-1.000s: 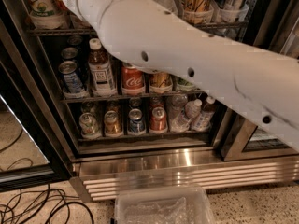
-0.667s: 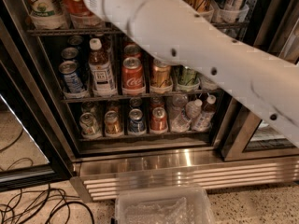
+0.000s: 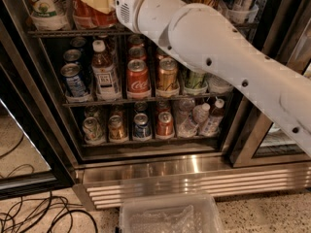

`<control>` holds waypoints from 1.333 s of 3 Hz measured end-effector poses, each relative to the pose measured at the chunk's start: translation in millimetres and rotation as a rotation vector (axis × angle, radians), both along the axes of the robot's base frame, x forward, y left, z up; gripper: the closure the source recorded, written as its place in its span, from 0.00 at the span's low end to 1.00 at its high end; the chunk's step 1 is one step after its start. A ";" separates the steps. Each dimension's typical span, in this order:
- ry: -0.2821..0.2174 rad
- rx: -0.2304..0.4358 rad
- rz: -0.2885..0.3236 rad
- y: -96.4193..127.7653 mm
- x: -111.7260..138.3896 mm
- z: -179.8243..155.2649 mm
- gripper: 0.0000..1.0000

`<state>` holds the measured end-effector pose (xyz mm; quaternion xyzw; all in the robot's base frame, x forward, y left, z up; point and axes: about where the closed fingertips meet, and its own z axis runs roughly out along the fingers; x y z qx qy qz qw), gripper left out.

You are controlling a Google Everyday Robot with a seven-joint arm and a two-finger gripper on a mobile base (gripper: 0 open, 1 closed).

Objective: Pick coke can from top shelf of fridge

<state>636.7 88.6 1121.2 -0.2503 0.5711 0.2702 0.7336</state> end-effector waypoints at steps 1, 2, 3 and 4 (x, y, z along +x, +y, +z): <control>0.006 0.003 0.025 7.5 -4.5 -0.5 1.00; 0.049 0.027 0.105 22.6 -24.5 -11.5 1.00; 0.070 0.067 0.226 53.1 -55.7 -6.5 1.00; 0.104 0.093 0.288 65.7 -85.1 -5.6 1.00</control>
Offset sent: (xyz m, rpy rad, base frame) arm -0.0712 0.0585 -0.0092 0.0893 0.0932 0.2543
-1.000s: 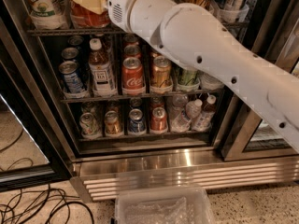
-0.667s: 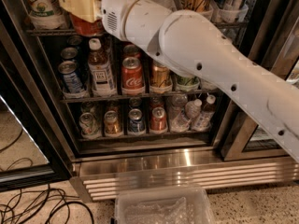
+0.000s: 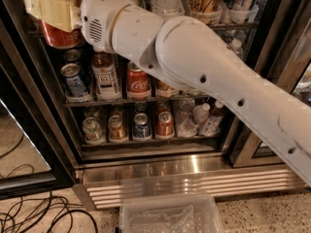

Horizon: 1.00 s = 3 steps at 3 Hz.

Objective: Pick coke can from top shelf of fridge

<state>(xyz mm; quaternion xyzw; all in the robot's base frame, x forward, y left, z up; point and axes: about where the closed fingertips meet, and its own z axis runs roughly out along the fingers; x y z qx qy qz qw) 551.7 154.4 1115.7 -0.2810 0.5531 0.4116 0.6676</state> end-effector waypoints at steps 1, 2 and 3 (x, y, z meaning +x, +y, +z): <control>0.000 0.000 0.001 0.4 -0.4 0.0 1.00; 0.056 0.012 -0.001 6.9 -22.1 -12.4 1.00; 0.153 0.027 -0.028 17.4 -64.3 -34.0 1.00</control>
Offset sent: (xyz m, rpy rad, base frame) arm -0.0737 0.0191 -0.0448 0.0429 0.1954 -0.0133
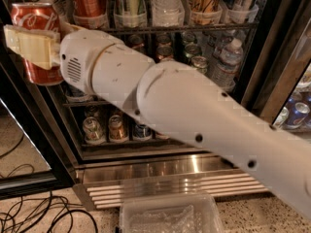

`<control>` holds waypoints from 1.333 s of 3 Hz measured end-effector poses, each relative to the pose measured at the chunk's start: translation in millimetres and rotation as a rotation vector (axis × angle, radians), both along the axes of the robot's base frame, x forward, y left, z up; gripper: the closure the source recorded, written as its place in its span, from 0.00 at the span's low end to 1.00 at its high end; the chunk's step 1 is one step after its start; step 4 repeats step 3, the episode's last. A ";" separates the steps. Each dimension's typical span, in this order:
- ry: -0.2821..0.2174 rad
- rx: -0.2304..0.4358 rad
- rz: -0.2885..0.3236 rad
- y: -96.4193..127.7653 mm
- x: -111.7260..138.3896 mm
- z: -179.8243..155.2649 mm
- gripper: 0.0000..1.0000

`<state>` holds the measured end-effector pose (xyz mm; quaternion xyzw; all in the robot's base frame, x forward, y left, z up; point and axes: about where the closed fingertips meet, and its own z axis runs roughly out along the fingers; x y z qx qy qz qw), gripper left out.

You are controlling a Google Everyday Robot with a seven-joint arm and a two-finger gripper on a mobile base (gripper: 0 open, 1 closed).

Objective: Pick coke can from top shelf of fridge

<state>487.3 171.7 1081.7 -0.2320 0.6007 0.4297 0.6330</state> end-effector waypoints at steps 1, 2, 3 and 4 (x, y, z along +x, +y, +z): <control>0.135 -0.058 -0.069 -11.7 -26.6 -31.2 1.00; 0.116 -0.126 -0.138 -19.7 -32.6 -27.2 1.00; 0.116 -0.126 -0.138 -19.7 -32.6 -27.2 1.00; 0.116 -0.126 -0.138 -19.7 -32.6 -27.2 1.00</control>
Offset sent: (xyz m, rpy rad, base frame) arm -0.0218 -0.0119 -0.0279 -0.0402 0.1230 -0.0620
